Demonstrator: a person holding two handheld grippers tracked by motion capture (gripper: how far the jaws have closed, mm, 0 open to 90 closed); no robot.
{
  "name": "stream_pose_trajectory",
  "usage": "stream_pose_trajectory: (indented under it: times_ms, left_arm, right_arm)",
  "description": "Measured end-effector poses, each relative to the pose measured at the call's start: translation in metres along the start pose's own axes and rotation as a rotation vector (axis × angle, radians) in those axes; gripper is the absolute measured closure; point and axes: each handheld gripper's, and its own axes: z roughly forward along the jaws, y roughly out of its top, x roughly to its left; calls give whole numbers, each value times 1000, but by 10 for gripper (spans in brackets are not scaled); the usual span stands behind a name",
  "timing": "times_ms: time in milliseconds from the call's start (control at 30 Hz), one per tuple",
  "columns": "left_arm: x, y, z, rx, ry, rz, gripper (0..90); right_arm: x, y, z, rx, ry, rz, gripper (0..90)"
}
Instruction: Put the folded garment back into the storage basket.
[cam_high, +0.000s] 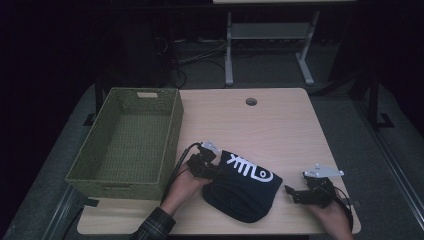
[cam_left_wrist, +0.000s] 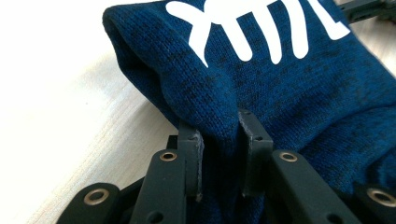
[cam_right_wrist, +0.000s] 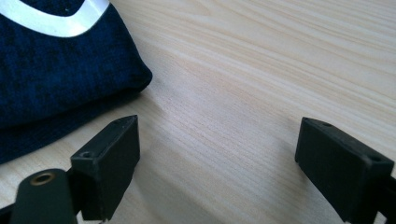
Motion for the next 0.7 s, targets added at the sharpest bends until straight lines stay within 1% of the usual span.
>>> stream_pose_trajectory:
  times_ms: [67,200,267,300,367,467,567,600,633,700]
  left_arm:
    - [-3,3,-5,3,4,13,743]
    - [-7,9,-11,3,3,12,743]
    - [-9,13,-15,5,3,23,743]
    - [-11,15,-16,-2,2,20,743]
    - [-15,20,-22,4,7,41,743]
    - [-18,24,-26,3,2,45,743]
    - [-20,28,-32,1,1,58,743]
    - [-20,30,-33,-1,-1,55,743]
    - [-21,31,-35,1,-5,60,742]
    - [-21,33,-38,-10,-13,50,743]
  right_arm:
    - [0,0,0,0,0,1,137]
    - [0,0,0,1,0,1,137]
    - [0,0,0,1,-1,2,137]
    - [0,0,0,0,0,1,137]
    - [0,0,0,1,0,2,137]
    - [0,0,0,0,-1,2,137]
    - [0,0,0,0,-1,1,137]
    - [0,0,0,0,-1,1,137]
    - [0,0,0,0,-2,1,138]
    - [0,0,0,0,-2,2,139]
